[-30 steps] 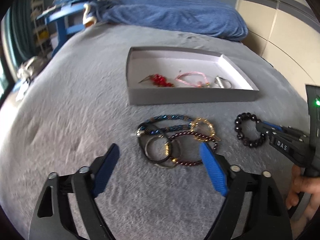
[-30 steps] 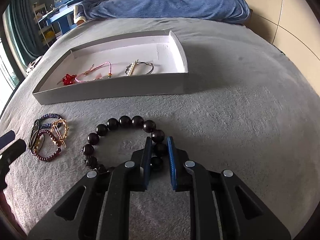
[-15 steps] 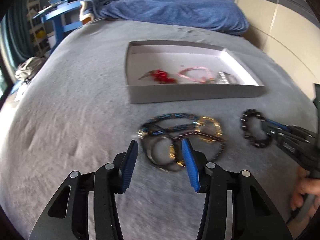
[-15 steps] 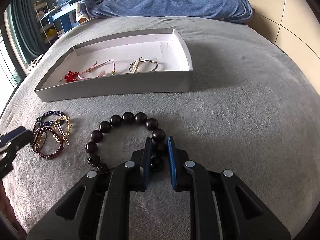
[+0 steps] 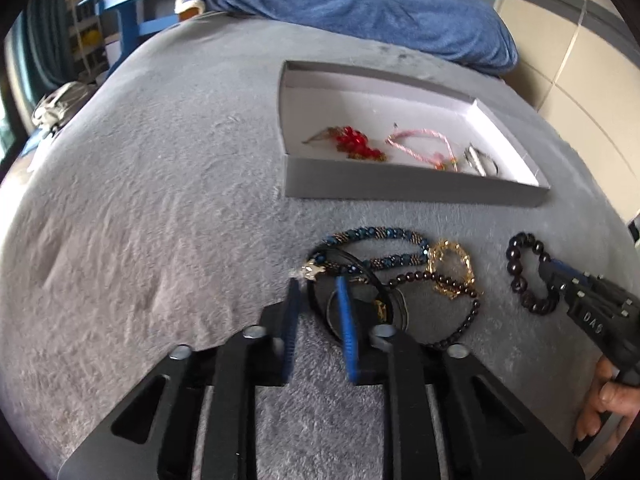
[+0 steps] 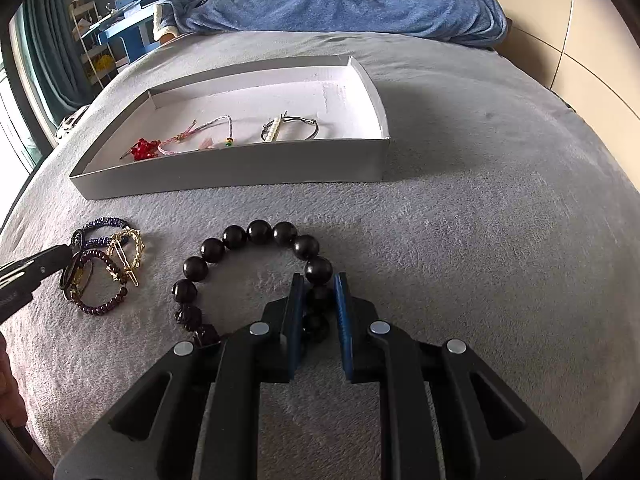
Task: Organize jewelry
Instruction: 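Grasp the black bead bracelet with the right gripper while the left gripper grasps the black hair tie, then carry the black bead bracelet and black hair tie into the tray and open both grippers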
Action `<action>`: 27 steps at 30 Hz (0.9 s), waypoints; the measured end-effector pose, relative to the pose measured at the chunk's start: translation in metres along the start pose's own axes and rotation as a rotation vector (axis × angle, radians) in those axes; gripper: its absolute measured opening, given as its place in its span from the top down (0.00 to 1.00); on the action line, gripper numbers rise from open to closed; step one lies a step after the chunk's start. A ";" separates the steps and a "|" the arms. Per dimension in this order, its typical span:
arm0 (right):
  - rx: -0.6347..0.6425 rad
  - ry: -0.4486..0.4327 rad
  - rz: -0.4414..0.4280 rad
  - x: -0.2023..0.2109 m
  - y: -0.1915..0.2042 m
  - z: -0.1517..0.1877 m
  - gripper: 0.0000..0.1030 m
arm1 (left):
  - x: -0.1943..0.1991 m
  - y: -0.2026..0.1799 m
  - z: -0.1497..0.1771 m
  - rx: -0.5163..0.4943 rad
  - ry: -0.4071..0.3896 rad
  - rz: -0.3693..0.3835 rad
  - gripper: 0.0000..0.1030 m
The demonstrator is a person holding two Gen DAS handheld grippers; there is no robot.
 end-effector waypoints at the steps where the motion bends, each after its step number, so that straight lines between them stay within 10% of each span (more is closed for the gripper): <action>1: 0.000 0.000 -0.001 0.000 0.000 0.000 0.85 | -0.001 -0.001 0.000 -0.008 0.002 -0.006 0.87; 27: -0.178 -0.231 -0.377 0.057 -0.023 -0.008 0.86 | 0.071 0.011 -0.012 0.069 -0.285 0.211 0.97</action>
Point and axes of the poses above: each gripper's, at about its wrist camera, not at the fingertips, and x roughly against the way its jaws point, y to its left, z to its underside, the point moved 1 cm from there along -x, roughly the way its jaws point, and after that the axes turned 7 degrees about y, right-handed, at the moved point
